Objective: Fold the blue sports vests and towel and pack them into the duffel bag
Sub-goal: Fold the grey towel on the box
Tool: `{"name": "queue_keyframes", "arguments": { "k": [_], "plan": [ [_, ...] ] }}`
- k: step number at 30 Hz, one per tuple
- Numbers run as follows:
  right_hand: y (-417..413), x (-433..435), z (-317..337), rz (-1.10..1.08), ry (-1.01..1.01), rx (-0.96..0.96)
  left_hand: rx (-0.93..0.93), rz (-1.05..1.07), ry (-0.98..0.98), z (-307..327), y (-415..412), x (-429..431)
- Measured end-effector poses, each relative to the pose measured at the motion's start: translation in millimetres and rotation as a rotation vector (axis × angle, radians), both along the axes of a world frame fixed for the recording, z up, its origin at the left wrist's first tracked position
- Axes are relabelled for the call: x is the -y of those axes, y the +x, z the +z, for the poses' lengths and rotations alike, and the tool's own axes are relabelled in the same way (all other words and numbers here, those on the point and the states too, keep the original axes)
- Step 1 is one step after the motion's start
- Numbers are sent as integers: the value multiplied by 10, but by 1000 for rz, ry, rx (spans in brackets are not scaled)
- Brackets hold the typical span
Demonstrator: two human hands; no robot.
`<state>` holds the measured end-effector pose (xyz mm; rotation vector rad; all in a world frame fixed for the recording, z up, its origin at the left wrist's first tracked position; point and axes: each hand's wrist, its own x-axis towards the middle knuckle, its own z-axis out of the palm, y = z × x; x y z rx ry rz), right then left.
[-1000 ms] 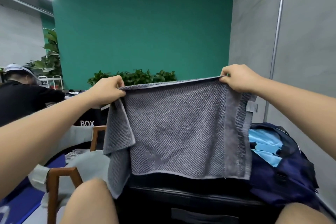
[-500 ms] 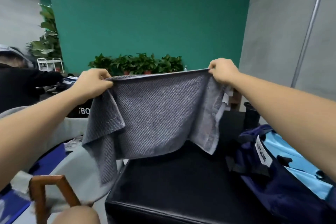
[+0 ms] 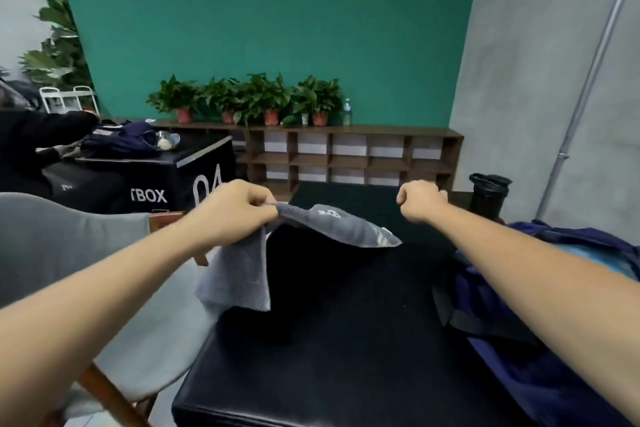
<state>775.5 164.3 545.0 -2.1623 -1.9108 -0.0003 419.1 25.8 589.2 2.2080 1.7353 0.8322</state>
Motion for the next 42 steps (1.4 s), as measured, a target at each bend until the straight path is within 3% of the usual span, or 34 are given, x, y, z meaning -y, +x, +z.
{"name": "queue_keyframes", "arguments": {
  "k": [5,10,12,15,21,25,35,39,42],
  "plan": [
    [-290,452,-427,259,-93,-135,-47,-113,-105,-476,417,23],
    [-546,995,-798,388,-328,-509,-62,-150,-149,-771,668,66],
    [-570,1040,-979,456,-286,-422,-76,-170,-153,-865,742,95],
    [-528,954,-1193,527,-170,-111,-111,-206,-212,-996,843,149],
    [-416,860,-1368,523,-273,93,-118,-261,-312,-1285,1039,256],
    [-383,898,-1443,537,-228,292,-104,-285,-350,-1417,1102,276],
    [-210,667,-1352,515,-97,619,28,-396,-400,-1724,1212,356],
    [-86,478,-1215,389,-188,758,148,-512,-497,-1902,1299,473],
    [-75,356,-1148,330,-199,732,211,-622,-555,-1922,1308,498]
  ]
}}
